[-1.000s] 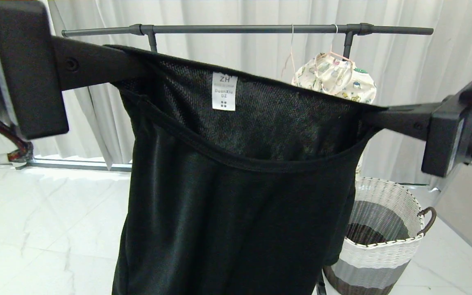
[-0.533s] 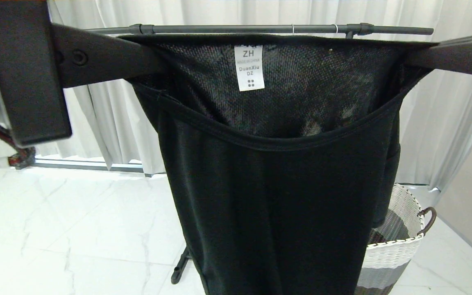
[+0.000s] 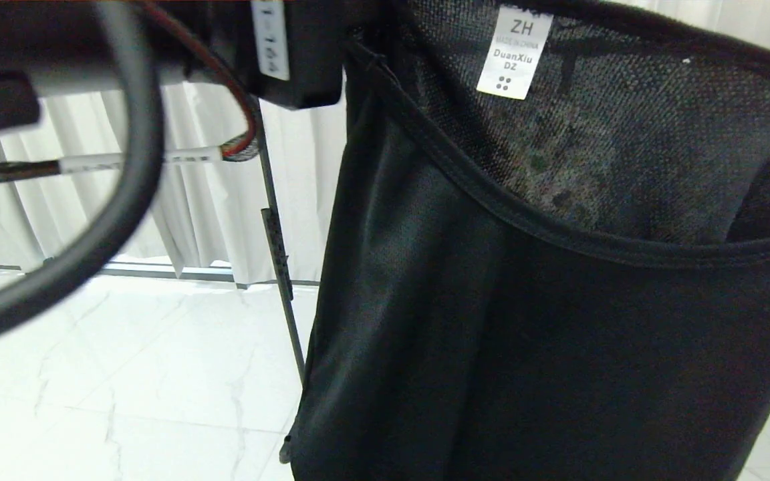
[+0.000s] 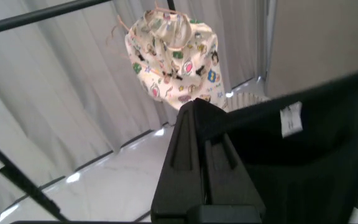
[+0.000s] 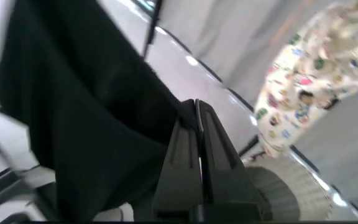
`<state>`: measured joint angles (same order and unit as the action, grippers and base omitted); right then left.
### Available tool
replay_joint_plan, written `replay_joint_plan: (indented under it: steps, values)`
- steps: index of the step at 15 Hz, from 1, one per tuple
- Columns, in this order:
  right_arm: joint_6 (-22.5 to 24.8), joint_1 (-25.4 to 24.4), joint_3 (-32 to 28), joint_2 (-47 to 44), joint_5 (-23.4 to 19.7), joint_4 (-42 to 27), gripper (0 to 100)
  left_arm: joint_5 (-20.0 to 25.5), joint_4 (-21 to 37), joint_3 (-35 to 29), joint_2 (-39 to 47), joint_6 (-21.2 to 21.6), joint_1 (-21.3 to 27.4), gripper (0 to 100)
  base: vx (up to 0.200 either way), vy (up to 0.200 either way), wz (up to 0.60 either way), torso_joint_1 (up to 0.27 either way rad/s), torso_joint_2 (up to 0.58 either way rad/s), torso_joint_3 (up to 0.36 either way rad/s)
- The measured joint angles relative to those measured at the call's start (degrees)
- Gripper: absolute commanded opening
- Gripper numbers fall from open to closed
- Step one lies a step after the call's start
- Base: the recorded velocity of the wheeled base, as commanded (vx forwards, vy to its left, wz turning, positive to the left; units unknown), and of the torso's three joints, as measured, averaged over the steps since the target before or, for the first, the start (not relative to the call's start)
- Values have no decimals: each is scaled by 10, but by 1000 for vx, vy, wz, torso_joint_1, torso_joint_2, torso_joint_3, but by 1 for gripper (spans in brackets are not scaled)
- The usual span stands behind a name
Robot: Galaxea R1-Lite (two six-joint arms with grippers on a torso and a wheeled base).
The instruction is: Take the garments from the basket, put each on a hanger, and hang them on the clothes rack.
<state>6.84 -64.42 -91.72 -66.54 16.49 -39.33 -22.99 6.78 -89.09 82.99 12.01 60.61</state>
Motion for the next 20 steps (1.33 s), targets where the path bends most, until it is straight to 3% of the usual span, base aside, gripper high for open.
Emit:
replay_joint_plan:
  steps: [4,7,13,16,20]
  values:
    - [-52,-156,-1,7,-3,-1,0,0,-5,-38,47,-2,-21,0,0,0,0,0,0,0]
    - [-58,-190,1,3,-3,0,0,-1,-5,-42,56,-2,-28,0,0,0,0,0,0,0]
    - [-58,-193,1,-4,2,3,0,-3,12,-41,50,-7,-28,0,0,0,0,0,0,0]
    - [-46,-150,1,-7,3,20,0,-3,97,-38,23,-73,-25,0,0,0,0,0,0,0]
    - [-27,-85,4,-35,3,134,0,-2,244,-39,-43,-177,14,0,0,0,0,0,0,0]
